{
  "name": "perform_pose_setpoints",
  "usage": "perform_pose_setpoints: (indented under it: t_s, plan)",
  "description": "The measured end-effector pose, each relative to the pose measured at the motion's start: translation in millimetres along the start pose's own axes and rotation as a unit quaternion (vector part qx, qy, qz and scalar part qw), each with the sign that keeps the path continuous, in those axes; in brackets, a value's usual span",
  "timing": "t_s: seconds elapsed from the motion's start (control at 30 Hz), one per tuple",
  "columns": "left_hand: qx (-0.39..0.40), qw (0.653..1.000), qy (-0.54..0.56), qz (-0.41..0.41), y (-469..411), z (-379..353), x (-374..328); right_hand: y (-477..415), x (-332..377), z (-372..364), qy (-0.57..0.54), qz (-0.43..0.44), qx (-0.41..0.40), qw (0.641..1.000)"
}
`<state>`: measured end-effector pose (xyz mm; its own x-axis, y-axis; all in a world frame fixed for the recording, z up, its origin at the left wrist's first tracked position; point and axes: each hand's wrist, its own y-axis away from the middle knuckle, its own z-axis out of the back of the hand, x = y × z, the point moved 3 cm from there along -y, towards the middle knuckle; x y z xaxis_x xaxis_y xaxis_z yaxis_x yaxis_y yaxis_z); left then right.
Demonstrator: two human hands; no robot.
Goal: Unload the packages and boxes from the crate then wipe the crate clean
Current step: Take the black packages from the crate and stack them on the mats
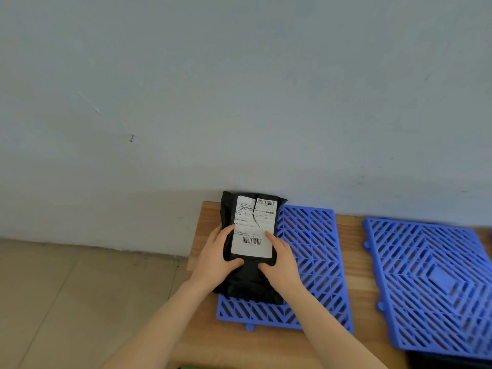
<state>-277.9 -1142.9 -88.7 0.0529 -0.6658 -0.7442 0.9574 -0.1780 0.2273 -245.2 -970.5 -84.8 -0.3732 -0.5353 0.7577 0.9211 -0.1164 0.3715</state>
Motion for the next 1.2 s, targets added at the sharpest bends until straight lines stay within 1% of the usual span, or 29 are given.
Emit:
perform_pose_setpoints:
  t_s: [0.17, 0.37, 0.53, 0.67, 0.73, 0.8, 0.97, 1.1, 1.2]
  plan:
    - [-0.008, 1.0, -0.015, -0.012, 9.8, 13.1, -3.4, 14.2, 3.1, 14.8, 0.013, -0.001, -0.035, 0.999]
    - [-0.003, 0.997, -0.048, -0.069, 13.3, 34.4, -31.2, 50.7, 16.7, 54.9, 0.006, 0.013, -0.096, 0.995]
    - [-0.023, 0.991, -0.039, -0.128, 30.1, 49.5, -87.7, 95.1, 32.9, 101.4, -0.007, 0.023, -0.148, 0.989]
    - [0.001, 0.986, -0.032, -0.162, 50.8, 46.9, -142.6, 133.7, 43.9, 142.9, -0.014, 0.024, -0.157, 0.987]
    - [0.013, 0.982, -0.023, -0.189, 68.9, 38.3, -177.4, 160.9, 45.2, 169.5, -0.012, 0.039, -0.18, 0.983]
    - [0.01, 0.976, -0.011, -0.215, 89.6, 25.2, -212.5, 191.7, 43.2, 198.2, -0.011, 0.062, -0.222, 0.973]
    - [0.005, 0.961, 0.023, -0.277, 158.2, -26.8, -295.3, 283.7, 16.3, 266.9, -0.021, 0.094, -0.298, 0.95]
    - [0.014, 0.946, 0.04, -0.321, 213.8, -77.2, -347.6, 355.5, -23.2, 316.4, -0.028, 0.094, -0.33, 0.939]
    - [0.026, 0.94, 0.05, -0.337, 244.6, -113.3, -374.5, 397.7, -58.5, 345.0, -0.029, 0.078, -0.353, 0.932]
